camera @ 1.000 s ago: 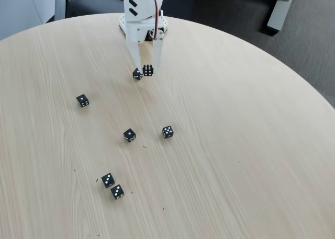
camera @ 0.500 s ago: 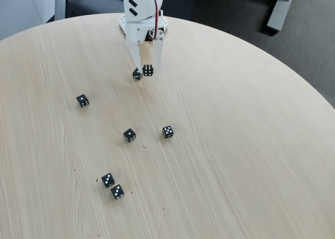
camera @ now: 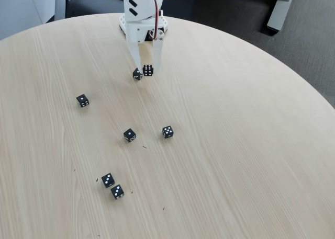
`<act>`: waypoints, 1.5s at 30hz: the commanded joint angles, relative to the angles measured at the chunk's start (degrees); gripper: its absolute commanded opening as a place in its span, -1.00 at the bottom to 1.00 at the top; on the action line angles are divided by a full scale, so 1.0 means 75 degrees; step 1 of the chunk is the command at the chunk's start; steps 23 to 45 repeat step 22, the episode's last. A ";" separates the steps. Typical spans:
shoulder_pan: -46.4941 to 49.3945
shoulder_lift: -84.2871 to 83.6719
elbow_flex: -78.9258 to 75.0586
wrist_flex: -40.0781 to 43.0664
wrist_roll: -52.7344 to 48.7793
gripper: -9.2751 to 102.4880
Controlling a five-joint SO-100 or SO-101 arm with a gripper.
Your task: Pick up the dice with number 6
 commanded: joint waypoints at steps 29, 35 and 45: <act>-0.0012 0.0059 -0.0035 -0.0012 -0.0012 -0.82; -0.0012 0.0059 -0.0035 -0.0012 -0.0012 -0.82; -0.0012 0.0059 -0.0035 -0.0012 -0.0012 -0.82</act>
